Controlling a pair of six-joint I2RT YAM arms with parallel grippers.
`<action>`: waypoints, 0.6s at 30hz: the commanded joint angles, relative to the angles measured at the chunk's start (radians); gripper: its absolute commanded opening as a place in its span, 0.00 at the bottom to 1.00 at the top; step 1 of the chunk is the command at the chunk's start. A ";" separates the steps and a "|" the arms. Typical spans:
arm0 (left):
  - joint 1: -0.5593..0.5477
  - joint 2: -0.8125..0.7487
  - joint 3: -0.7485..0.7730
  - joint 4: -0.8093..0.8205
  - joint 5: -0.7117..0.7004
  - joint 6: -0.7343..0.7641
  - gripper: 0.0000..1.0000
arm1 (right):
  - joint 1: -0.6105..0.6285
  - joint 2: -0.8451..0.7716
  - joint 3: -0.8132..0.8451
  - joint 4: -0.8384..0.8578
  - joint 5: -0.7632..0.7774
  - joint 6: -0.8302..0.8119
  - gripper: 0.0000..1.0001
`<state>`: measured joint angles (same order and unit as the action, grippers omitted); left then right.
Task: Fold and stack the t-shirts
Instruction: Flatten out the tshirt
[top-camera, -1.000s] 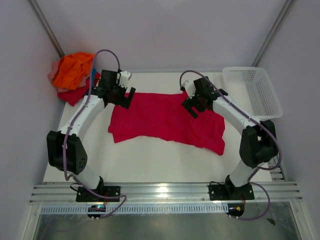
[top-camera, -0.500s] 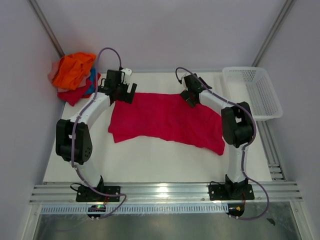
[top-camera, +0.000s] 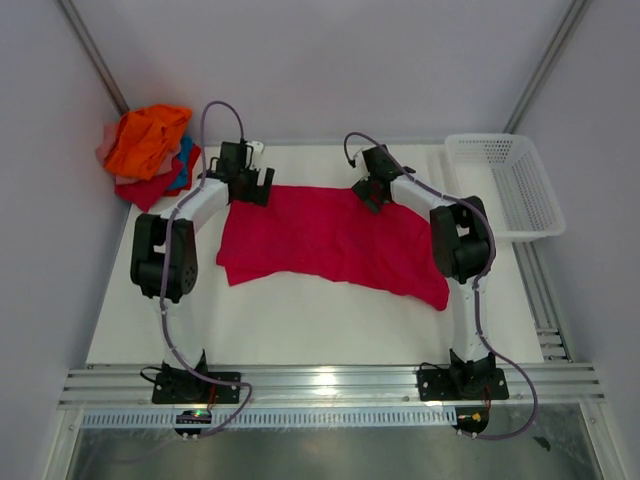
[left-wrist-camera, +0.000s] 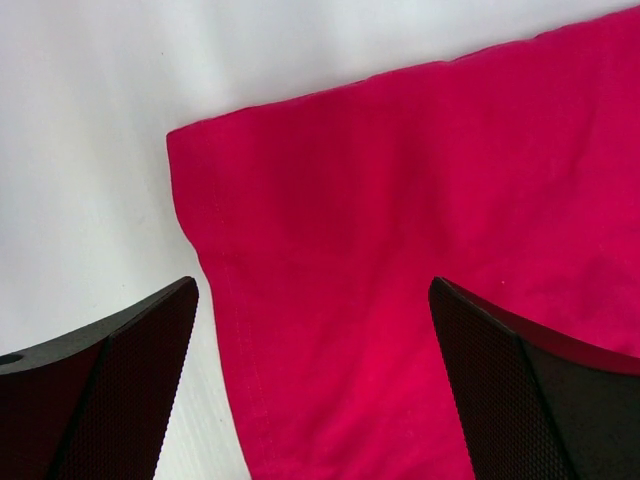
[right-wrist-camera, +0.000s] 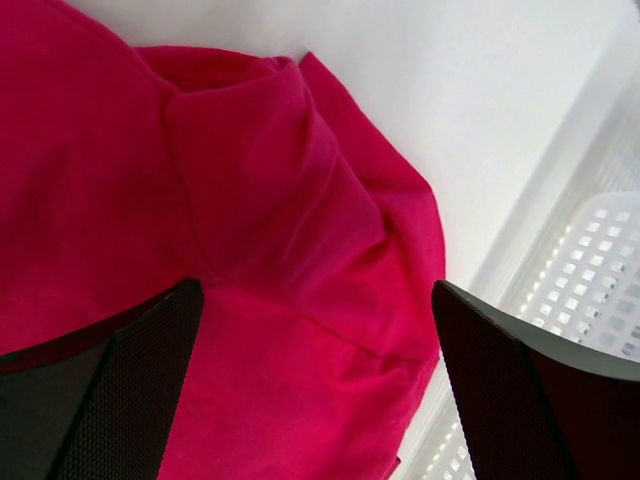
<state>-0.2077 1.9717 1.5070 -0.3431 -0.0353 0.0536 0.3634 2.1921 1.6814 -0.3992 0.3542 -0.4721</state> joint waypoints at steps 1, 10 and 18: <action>0.011 0.035 0.036 0.070 0.029 -0.021 0.99 | -0.004 0.027 0.052 -0.009 -0.069 -0.014 0.99; 0.028 0.141 0.114 0.076 0.089 -0.029 0.99 | -0.014 0.074 0.089 -0.055 -0.106 -0.013 0.99; 0.034 0.200 0.214 0.006 -0.001 -0.004 0.99 | -0.015 0.110 0.133 -0.104 -0.141 -0.010 0.96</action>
<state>-0.1829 2.1796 1.6550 -0.3332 0.0284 0.0414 0.3466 2.2574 1.7786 -0.4641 0.2554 -0.4904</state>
